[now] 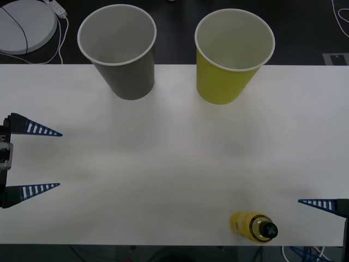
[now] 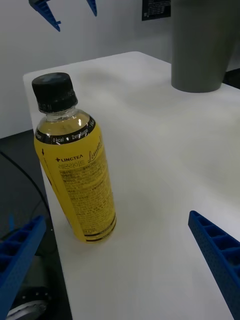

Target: Put the can into the green bin and the plastic bottle into the gray bin

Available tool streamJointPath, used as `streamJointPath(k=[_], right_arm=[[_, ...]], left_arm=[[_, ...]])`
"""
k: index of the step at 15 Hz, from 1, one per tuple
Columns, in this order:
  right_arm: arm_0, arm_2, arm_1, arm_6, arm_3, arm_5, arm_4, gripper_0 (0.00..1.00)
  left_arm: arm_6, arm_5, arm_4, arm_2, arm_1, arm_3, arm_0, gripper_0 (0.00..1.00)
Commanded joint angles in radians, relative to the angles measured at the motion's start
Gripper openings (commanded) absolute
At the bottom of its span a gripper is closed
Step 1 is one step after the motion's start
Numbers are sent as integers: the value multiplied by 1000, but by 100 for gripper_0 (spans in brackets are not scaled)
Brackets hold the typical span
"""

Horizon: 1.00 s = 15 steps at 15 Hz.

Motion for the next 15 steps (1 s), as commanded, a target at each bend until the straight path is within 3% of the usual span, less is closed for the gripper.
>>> streamJointPath(k=[1,7,12,15], right_arm=[[-14,29,5,46,0,29,0,100],[-59,136,5,95,18,40,-10,100],[-123,239,5,133,55,38,-92,100],[-134,242,-5,127,55,11,-105,100]], left_arm=[[0,0,0,0,0,0,0,100],[0,0,0,0,0,0,0,100],[0,0,0,0,0,0,0,100],[0,0,0,0,0,0,0,100]])
